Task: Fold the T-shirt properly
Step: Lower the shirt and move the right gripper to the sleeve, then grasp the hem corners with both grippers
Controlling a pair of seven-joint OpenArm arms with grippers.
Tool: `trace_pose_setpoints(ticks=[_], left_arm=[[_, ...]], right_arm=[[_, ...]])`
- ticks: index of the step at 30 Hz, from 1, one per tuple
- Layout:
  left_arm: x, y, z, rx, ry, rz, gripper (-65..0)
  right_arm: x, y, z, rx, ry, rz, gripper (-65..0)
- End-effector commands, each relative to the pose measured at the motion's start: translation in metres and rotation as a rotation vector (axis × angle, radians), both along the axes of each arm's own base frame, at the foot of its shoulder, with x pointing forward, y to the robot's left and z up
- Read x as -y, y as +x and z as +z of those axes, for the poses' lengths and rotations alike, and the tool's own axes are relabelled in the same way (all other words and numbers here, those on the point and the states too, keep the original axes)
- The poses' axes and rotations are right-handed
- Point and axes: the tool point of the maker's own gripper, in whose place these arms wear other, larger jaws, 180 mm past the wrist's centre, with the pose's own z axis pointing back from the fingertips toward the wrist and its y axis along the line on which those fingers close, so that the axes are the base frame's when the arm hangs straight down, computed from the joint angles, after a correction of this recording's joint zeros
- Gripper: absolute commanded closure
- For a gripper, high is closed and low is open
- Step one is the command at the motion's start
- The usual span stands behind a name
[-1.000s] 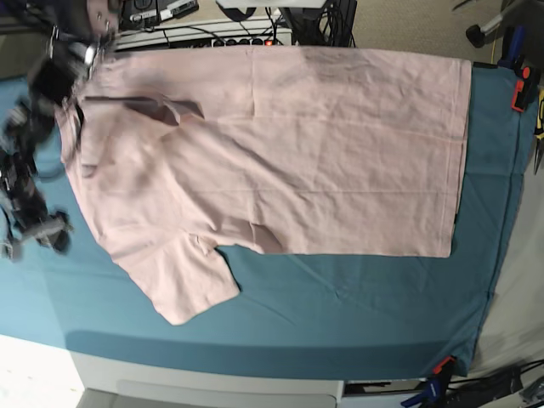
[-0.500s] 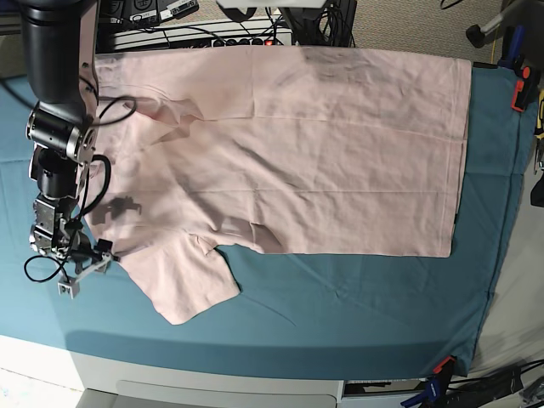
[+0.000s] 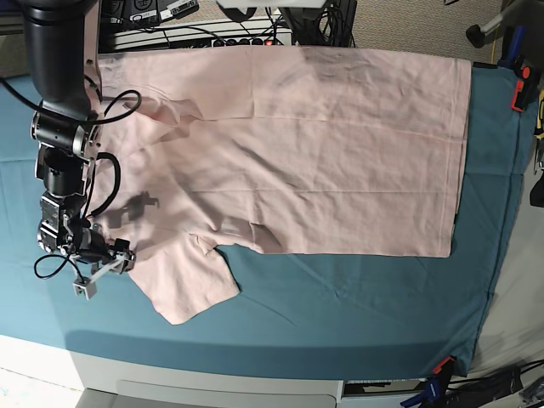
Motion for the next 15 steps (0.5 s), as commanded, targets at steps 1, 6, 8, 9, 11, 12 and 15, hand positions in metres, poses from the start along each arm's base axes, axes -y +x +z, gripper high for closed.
trace_pose_setpoints(ticks=[1, 6, 8, 9, 11, 12, 15], left_arm=[[-0.005, 0.008, 0.020, 0.047, 0.021, -0.008, -27.1], [-0.005, 0.007, 0.019, 0.042, 0.021, -0.008, -27.1], [-0.004, 0.007, 0.017, 0.040, 0.017, -0.007, -27.1], [-0.002, 0.006, 0.015, 0.040, 0.010, -0.006, -27.1], [0.003, 0.006, 0.009, 0.038, -0.015, -0.002, -27.1], [0.007, 0.005, 0.004, 0.035, -0.029, 0.000, -27.1], [0.016, 0.012, -0.018, 0.013, -0.068, 0.029, -27.1]], right_arm=[[0.005, 0.016, 0.026, 0.067, 0.009, -0.001, -31.4], [0.001, 0.016, 0.028, 0.073, 0.033, 0.009, -30.8], [0.001, 0.017, 0.029, 0.079, 0.033, 0.007, -22.0], [0.001, 0.017, 0.029, 0.082, 0.034, 0.006, -14.0], [0.001, 0.018, 0.029, 0.084, 0.034, 0.006, 0.0], [0.001, 0.018, 0.030, 0.086, 0.034, 0.006, 0.0], [0.001, 0.020, 0.032, 0.100, 0.035, 0.002, 0.0]])
